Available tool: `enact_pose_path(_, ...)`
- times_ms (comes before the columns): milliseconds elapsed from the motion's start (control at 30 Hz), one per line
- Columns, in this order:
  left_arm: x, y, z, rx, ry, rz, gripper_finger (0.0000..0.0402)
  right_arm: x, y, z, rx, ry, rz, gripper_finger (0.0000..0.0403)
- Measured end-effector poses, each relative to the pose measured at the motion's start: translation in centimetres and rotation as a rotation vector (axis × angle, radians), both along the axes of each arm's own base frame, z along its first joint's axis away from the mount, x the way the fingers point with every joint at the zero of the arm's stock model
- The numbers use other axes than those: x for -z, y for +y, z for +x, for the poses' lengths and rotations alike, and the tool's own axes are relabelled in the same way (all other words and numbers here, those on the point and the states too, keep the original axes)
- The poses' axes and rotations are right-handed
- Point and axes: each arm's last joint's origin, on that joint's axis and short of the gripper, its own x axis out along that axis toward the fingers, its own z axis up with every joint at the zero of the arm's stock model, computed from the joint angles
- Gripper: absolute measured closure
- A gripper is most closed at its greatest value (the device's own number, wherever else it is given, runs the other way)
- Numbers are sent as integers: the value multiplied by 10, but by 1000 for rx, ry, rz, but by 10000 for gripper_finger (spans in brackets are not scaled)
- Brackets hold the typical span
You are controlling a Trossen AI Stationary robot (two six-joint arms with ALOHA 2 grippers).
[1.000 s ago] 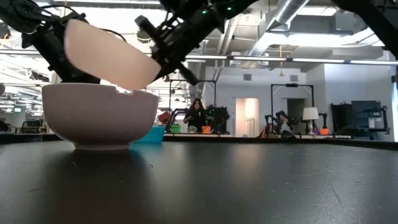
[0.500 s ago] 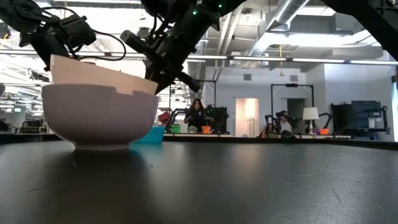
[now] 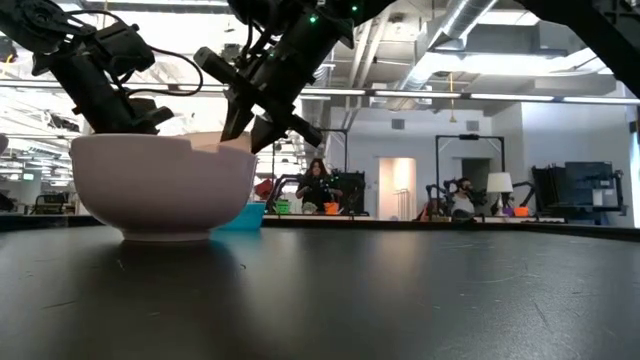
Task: Nest bowls inside each other
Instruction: Stack the transparent pink bowl on top of the white bowl
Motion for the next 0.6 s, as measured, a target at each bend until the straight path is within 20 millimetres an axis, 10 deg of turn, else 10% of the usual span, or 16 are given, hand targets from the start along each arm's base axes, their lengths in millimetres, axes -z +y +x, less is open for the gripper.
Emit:
enact_pose_path(400,0,0,0,-6,2,5,258,-43,-29,-14,-59,-98,53,221)
enact_pose_path(600,0,0,0,-6,-1,8,258,-37,-34,-7,-283,-157,222,298)
